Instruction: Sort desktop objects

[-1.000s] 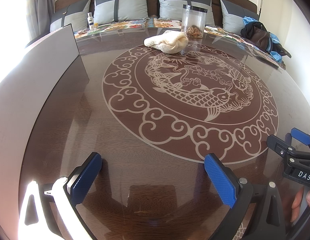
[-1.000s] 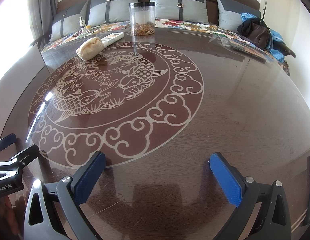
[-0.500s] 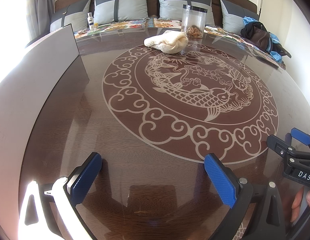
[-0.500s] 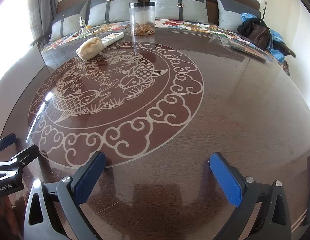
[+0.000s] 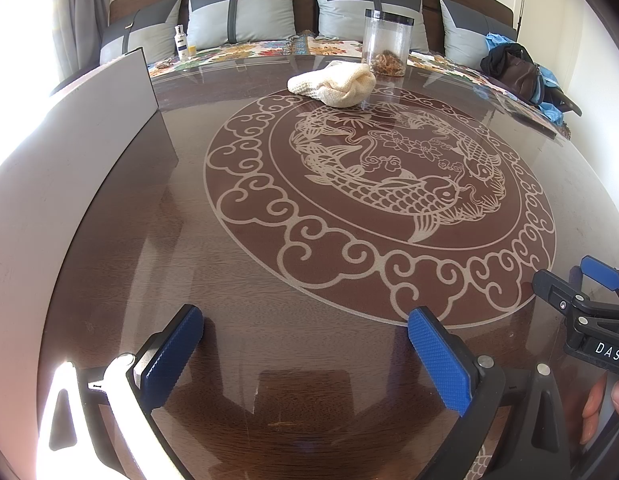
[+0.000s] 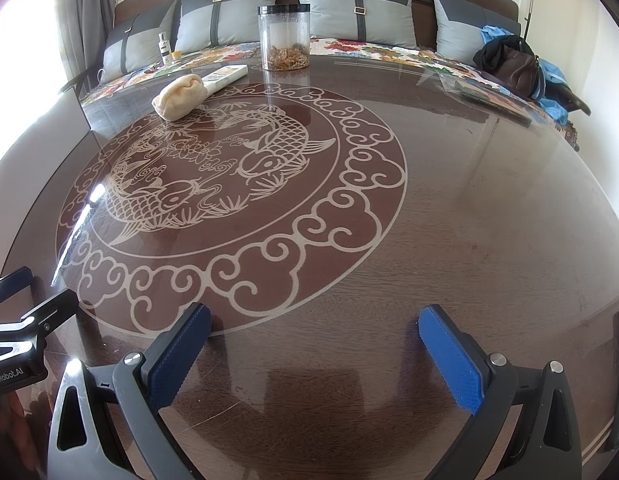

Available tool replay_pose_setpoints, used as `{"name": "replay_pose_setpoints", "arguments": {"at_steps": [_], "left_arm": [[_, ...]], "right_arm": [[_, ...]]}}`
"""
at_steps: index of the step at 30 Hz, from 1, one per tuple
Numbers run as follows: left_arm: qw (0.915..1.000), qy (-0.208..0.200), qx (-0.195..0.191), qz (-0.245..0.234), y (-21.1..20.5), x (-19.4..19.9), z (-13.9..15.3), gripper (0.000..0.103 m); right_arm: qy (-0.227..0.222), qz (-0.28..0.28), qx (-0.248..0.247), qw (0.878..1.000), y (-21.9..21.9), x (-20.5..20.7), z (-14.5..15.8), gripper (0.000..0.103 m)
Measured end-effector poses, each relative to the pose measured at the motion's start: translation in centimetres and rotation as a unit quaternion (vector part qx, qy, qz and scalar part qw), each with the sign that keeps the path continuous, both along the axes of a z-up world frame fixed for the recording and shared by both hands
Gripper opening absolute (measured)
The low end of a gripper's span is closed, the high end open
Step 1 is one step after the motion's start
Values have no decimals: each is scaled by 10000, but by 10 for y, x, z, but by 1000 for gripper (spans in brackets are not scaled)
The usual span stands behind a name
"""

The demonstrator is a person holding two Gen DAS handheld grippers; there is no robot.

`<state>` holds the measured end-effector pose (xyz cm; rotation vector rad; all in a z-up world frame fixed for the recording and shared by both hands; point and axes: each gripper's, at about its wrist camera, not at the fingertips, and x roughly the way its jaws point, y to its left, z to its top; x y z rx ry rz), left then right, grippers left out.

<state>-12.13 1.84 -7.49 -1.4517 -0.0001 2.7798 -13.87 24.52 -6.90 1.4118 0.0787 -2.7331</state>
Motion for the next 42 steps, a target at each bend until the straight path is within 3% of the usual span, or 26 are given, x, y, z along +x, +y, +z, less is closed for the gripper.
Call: {"name": "replay_pose_setpoints", "arguments": {"at_steps": [19, 22, 28, 32, 36, 40, 41, 42], "left_arm": [[10000, -40, 23, 19, -1, -1, 1, 103], [9982, 43, 600, -4, -9, -12, 13, 103], [9920, 403, 1162, 281, -10, -93, 57, 103], [9916, 430, 1114, 500, 4, -169, 73, 103], [9881, -96, 1245, 901, 10, -236, 54, 103], [9822, -584, 1047, 1444, 3, -266, 17, 103], [9797, -632, 1159, 1511, -1, -266, 9, 103], [9822, -377, 1081, 1486, 0, -263, 13, 103]], "right_arm": [[0, 1, -1, 10000, 0, 0, 0, 103], [0, 1, -1, 10000, 0, 0, 0, 103], [1, 2, -1, 10000, 0, 0, 0, 103], [0, 2, -1, 10000, 0, 0, 0, 103], [1, 3, -1, 10000, 1, 0, 0, 103], [1, 4, -1, 10000, 1, 0, 0, 103], [1, 4, -1, 10000, 1, 0, 0, 103], [1, 4, -2, 10000, 1, 0, 0, 103]]}}
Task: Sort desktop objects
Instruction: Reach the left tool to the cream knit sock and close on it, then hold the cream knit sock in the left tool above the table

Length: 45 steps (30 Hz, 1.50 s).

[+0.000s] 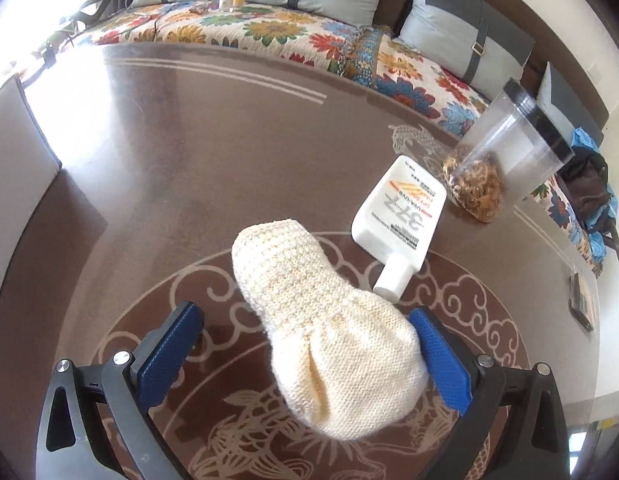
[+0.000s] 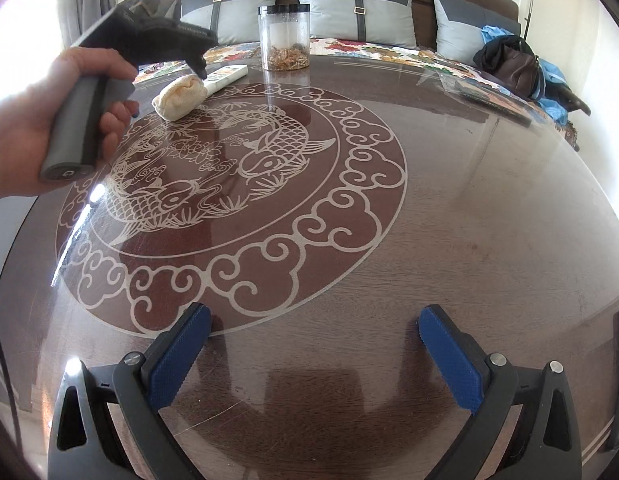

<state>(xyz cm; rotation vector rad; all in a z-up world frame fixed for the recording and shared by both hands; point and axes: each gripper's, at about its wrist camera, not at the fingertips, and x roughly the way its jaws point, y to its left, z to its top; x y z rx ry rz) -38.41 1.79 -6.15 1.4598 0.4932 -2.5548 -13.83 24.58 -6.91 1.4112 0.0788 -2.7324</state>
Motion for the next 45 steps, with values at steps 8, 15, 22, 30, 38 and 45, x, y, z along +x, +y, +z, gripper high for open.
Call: {"name": "replay_pose_setpoints", "arguments": {"at_steps": [8, 15, 22, 30, 38, 45], "left_arm": [[9946, 394, -593, -757, -14, 63, 4, 54], [9869, 517, -924, -1219, -62, 162, 1, 55], [9820, 402, -1163, -1430, -69, 180, -12, 97], [9828, 342, -1071, -1467, -72, 176, -14, 103], [9828, 349, -1087, -1452, -72, 178, -13, 103], [9828, 349, -1085, -1450, -72, 178, -13, 103]], "right_arm": [[0, -1, 0, 10000, 0, 0, 0, 103], [2, 0, -1, 10000, 0, -1, 0, 103], [2, 1, -1, 10000, 0, -1, 0, 103], [1, 3, -1, 10000, 0, -1, 0, 103], [2, 3, -2, 10000, 0, -1, 0, 103], [2, 2, -2, 10000, 0, -1, 0, 103]]}}
